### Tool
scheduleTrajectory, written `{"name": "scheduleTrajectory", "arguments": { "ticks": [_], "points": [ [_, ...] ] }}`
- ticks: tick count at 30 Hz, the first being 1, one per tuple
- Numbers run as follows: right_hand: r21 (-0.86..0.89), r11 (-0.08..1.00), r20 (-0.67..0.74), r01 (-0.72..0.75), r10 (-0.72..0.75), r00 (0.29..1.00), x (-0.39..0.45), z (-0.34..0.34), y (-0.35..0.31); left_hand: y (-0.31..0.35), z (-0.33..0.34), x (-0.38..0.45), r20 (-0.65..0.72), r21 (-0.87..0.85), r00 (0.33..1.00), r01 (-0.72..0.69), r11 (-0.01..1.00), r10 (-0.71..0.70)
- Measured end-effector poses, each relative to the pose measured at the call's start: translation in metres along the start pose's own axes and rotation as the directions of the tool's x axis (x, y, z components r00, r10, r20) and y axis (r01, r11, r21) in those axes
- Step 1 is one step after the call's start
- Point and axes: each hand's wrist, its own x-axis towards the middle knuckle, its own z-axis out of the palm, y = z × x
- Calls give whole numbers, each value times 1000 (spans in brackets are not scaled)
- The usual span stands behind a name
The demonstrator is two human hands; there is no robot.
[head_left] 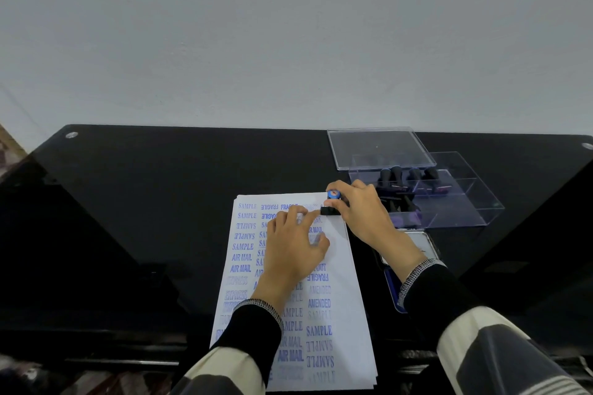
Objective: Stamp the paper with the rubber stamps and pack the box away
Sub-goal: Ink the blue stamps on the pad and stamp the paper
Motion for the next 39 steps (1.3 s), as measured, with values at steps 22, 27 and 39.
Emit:
{"name": "scheduleTrajectory", "arguments": {
  "ticks": [22, 27, 39],
  "points": [
    [-85, 996, -42, 31, -35, 999, 2, 3, 0, 1, -2, 0, 21, 2, 1000, 6, 1000, -6],
    [-156, 985, -42, 67, -74, 996, -1, -2, -5, 2, -4, -1, 15, -1, 1000, -1, 1000, 1],
    [-192, 981, 7, 30, -29, 1000, 14, -6, -9, -28, -32, -4, -65, -256, 979, 172, 951, -195]
  ]
}}
